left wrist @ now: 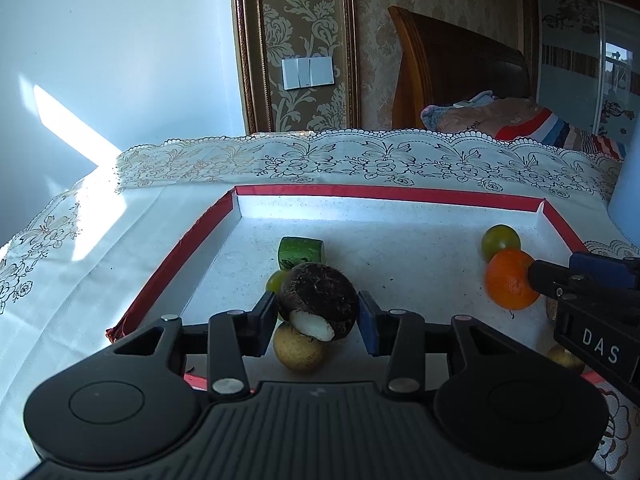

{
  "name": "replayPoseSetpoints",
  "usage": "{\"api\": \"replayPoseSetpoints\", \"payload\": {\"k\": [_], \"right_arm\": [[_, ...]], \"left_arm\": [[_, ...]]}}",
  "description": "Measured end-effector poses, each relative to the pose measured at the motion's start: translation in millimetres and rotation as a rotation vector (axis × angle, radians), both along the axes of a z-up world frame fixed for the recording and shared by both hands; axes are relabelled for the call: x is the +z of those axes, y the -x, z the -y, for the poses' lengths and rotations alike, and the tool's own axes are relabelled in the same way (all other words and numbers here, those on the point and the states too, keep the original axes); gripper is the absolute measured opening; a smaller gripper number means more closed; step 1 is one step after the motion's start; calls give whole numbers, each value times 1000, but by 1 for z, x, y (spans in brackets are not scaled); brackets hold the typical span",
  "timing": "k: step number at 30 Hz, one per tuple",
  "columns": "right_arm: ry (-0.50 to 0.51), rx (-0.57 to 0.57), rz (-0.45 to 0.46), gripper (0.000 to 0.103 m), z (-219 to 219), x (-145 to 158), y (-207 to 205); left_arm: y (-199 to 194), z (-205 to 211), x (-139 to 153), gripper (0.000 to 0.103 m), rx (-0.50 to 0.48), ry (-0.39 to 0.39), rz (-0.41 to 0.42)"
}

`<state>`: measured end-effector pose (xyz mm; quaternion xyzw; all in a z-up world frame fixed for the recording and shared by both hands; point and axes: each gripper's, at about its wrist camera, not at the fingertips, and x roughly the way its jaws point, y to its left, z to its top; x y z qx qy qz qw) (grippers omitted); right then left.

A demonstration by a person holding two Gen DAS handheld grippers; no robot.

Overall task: Organize fruits
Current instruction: 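Open the right tool to release the brown fruit while the left releases the taro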

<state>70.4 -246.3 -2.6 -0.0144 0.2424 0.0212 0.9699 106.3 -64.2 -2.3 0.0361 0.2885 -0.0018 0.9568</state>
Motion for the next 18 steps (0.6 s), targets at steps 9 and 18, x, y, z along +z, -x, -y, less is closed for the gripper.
{"api": "replayPoseSetpoints", "payload": {"k": [9, 18], "right_arm": [[-4, -3, -2, 42, 1, 0, 0], [-13, -13, -7, 60, 2, -1, 1]], "left_arm": [[0, 1, 1, 52, -5, -1, 2], [1, -1, 1, 54, -3, 12, 3]]}}
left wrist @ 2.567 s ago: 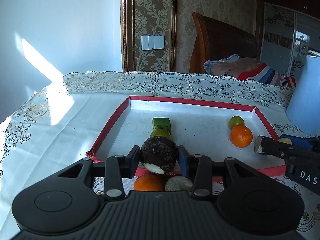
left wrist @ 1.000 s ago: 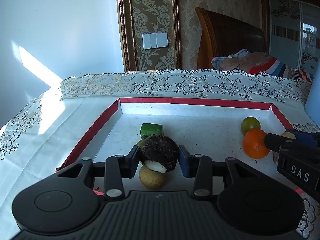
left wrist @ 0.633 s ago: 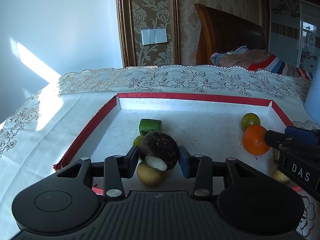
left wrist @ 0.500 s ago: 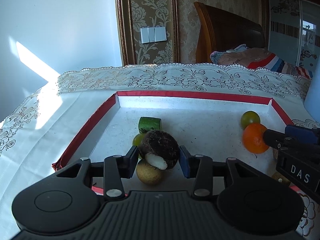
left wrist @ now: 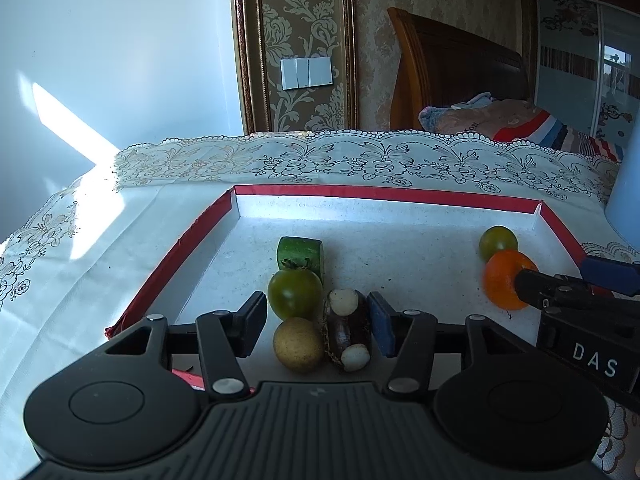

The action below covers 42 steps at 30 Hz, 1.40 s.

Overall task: Organize fruits
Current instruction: 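Open the right tool to release the brown fruit while the left releases the taro, then withdraw both tools from the tray toward the remaining items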

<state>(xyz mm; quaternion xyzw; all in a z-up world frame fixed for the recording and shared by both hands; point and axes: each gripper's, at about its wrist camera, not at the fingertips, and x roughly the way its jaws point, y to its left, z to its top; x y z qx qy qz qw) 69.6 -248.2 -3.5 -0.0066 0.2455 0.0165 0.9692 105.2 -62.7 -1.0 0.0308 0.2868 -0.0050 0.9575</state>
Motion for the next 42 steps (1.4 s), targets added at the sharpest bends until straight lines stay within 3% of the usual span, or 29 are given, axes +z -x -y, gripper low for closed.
{"api": "replayPoseSetpoints", "payload": {"k": [4, 7, 16, 19, 42], "right_arm": [[-3, -3, 2, 63, 1, 0, 1], [-10, -14, 4, 72, 3, 0, 1], [-16, -13, -5, 77, 4, -1, 1], [-20, -23, 1, 88, 5, -1, 2], [-58, 3, 24, 93, 9, 5, 22]], "left_arm": [[0, -1, 1, 54, 1, 4, 0], [0, -2, 1, 55, 2, 10, -1], [4, -1, 2, 58, 6, 1, 17], [6, 0, 3, 58, 3, -4, 26], [26, -9, 9, 59, -17, 4, 67]]}}
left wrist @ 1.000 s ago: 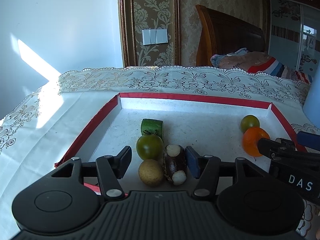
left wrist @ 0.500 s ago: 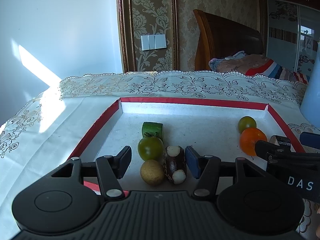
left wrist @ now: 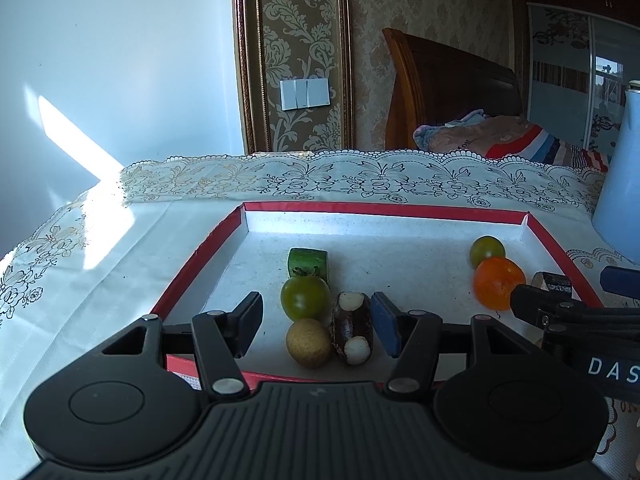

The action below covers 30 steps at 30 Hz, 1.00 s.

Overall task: Organize fruits
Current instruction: 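Withdraw both tools from the tray toward the remaining items, then move the right tool to the dark cylindrical chunk while the left approaches the orange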

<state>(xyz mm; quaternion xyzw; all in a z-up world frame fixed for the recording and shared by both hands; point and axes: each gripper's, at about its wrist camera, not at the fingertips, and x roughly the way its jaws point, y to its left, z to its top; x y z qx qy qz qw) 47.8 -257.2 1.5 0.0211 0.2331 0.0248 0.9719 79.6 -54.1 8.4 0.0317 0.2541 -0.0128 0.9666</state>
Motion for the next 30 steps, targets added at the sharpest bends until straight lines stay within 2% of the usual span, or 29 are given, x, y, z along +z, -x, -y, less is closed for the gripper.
{"api": "replayPoseSetpoints", "payload": {"k": [4, 11, 24, 27, 30], "right_arm": [[-16, 6, 5, 94, 2, 2, 5], [-25, 21, 6, 97, 0, 2, 10], [-7, 59, 9, 100, -8, 1, 23], [-15, 60, 3, 100, -7, 0, 23], [-44, 110, -3, 100, -8, 1, 26]], "left_arm": [[11, -5, 3, 59, 14, -34, 31], [25, -24, 5, 62, 22, 18, 24], [52, -54, 2, 65, 13, 40, 12], [56, -61, 0, 72, 12, 46, 6], [61, -71, 0, 72, 26, 65, 11]]}}
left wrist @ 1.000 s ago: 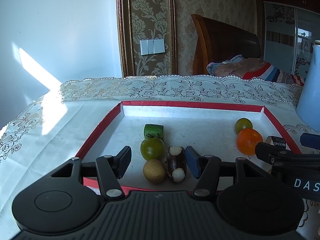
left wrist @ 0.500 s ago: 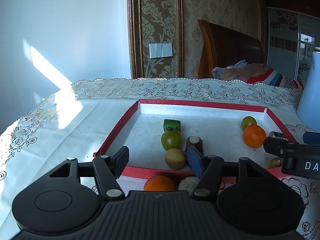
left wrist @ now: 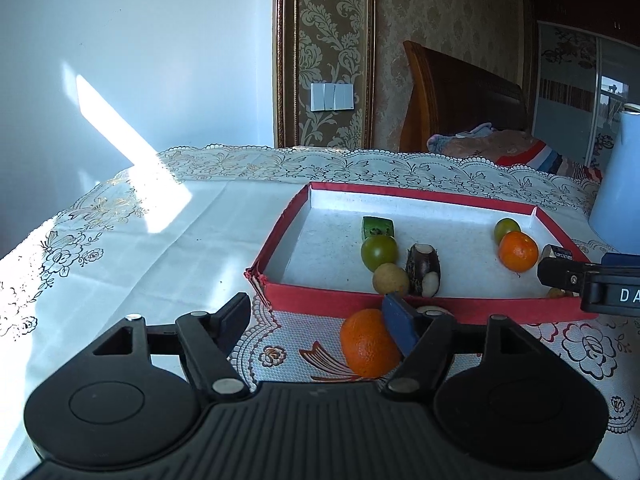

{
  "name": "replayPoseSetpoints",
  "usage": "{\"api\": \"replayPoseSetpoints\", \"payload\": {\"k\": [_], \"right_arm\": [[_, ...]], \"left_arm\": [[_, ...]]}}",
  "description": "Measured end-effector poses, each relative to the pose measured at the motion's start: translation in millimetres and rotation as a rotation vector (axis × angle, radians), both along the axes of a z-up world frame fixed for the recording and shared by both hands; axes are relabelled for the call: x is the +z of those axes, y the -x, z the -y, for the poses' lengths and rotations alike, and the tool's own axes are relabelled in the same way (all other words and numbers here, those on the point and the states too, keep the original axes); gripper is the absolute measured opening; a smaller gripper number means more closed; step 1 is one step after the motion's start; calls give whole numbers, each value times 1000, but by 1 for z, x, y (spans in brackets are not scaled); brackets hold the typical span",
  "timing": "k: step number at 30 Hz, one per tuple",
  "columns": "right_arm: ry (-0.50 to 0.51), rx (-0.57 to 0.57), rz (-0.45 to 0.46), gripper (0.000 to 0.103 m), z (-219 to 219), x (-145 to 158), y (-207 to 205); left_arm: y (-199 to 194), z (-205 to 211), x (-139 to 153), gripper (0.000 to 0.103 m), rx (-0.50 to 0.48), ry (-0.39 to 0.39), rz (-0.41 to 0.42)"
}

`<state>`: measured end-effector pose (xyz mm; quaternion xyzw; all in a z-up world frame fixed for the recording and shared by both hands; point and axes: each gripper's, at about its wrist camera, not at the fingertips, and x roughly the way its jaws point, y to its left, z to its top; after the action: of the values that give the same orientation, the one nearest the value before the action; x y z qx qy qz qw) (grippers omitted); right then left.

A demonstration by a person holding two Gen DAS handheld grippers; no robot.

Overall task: Organize fruits
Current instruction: 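Move the right tool to the dark cylindrical chunk while the left approaches the orange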

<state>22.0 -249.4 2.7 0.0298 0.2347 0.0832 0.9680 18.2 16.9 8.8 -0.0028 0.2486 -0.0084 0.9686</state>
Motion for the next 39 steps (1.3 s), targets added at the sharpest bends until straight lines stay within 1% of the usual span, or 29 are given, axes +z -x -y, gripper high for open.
{"api": "replayPoseSetpoints", "payload": {"k": [3, 7, 10, 13, 15, 17, 19, 24, 27, 30, 32, 34, 36, 38, 39], "right_arm": [[3, 95, 0, 100, -11, 0, 7], [69, 225, 22, 100, -39, -1, 24], [125, 281, 36, 100, -61, -1, 33], [159, 309, 23, 100, -79, -6, 36], [183, 314, 19, 98, -89, -8, 36], [190, 320, 13, 93, -96, -10, 36], [187, 319, -2, 90, -101, -11, 35], [174, 287, -32, 85, -106, -13, 28], [164, 261, -54, 80, -105, -16, 22], [140, 232, -81, 77, -103, -17, 16], [106, 218, -109, 71, -103, -17, 10], [84, 205, -124, 70, -104, -18, 7], [91, 195, -129, 61, -106, -20, 5], [93, 191, -140, 48, -107, -23, 2], [82, 196, -140, 45, -106, -23, 3]], "left_arm": [[-2, -12, 1, 72, 45, 42, -10], [-12, -33, 0, 72, 103, 142, -66], [-16, -44, -2, 72, 115, 201, -97], [-18, -48, -4, 72, 133, 214, -115], [-19, -49, -5, 72, 142, 218, -120], [-19, -51, -4, 72, 149, 231, -118], [-17, -54, -4, 72, 157, 245, -114], [-19, -61, -4, 72, 158, 299, -127], [-18, -63, -4, 72, 164, 314, -125], [-18, -64, -4, 72, 167, 326, -124], [-19, -65, -4, 72, 167, 333, -129], [-19, -65, -5, 72, 166, 337, -132], [-19, -65, -5, 72, 166, 336, -132], [-19, -65, -5, 72, 166, 333, -132], [-19, -65, -5, 72, 165, 331, -131]]}}
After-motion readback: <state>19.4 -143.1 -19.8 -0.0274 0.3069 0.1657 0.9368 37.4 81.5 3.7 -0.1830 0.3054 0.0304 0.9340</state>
